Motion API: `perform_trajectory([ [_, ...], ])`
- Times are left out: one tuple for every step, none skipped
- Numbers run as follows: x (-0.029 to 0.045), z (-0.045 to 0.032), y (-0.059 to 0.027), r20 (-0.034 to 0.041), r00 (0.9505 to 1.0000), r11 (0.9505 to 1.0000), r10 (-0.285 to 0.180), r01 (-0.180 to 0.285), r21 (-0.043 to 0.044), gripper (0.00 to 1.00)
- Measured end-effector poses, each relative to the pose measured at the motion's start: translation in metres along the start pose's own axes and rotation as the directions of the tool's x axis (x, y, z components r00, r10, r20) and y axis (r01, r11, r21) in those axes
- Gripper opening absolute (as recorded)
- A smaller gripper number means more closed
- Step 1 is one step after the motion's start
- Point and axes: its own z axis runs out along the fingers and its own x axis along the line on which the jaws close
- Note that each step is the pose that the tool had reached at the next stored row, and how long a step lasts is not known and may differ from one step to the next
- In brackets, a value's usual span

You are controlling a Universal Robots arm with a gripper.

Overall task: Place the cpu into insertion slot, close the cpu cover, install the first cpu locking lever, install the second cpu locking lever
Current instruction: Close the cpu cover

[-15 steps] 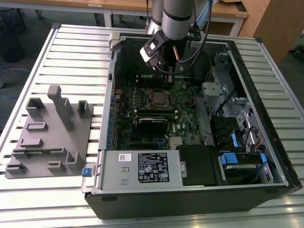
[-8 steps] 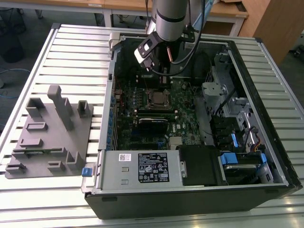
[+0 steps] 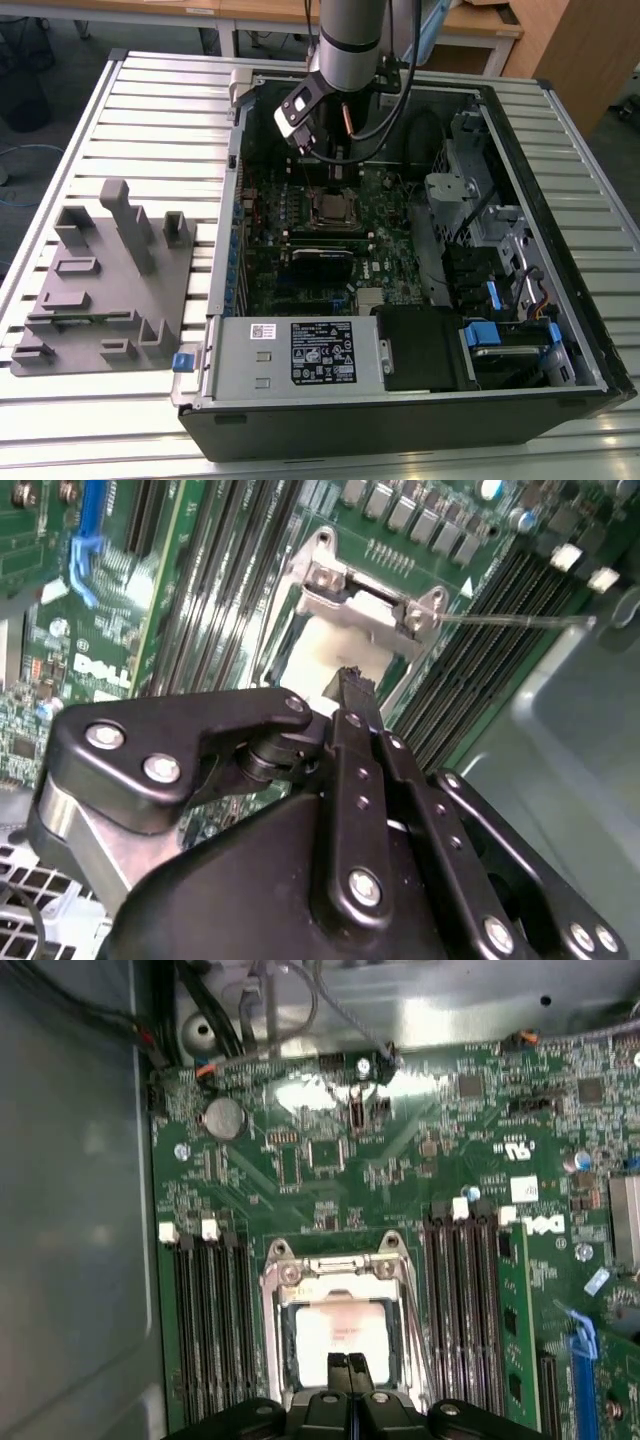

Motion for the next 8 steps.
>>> perform_trajectory([
  [-0.0002, 0.0008, -0.0015, -0.0001, 1.0, 1.0, 0.0, 0.0, 0.0, 0.11],
  [-0.0004, 0.0017, -0.0022, -0.0003, 1.0, 1.0, 0.0, 0.0, -0.0001, 0.11],
  [-0.0007, 0.0027, -0.0029, -0.0002, 1.0, 1.0, 0.0, 0.0, -0.0001, 0.11],
  [-0.0009, 0.0035, -0.0033, -0.0001, 1.0, 1.0, 0.0, 0.0, 0.0, 0.11],
  [-0.001, 0.0039, -0.0035, -0.0001, 1.0, 1.0, -0.001, 0.001, 0.0, 0.11],
  [-0.001, 0.0038, -0.0035, 0.0001, 1.0, 1.0, -0.001, 0.001, 0.0001, 0.11],
  [-0.001, 0.0038, -0.0035, 0.0002, 1.0, 1.0, -0.001, 0.001, 0.0001, 0.11],
  [-0.001, 0.0039, -0.0035, 0.0001, 1.0, 1.0, -0.001, 0.001, 0.0001, 0.11],
])
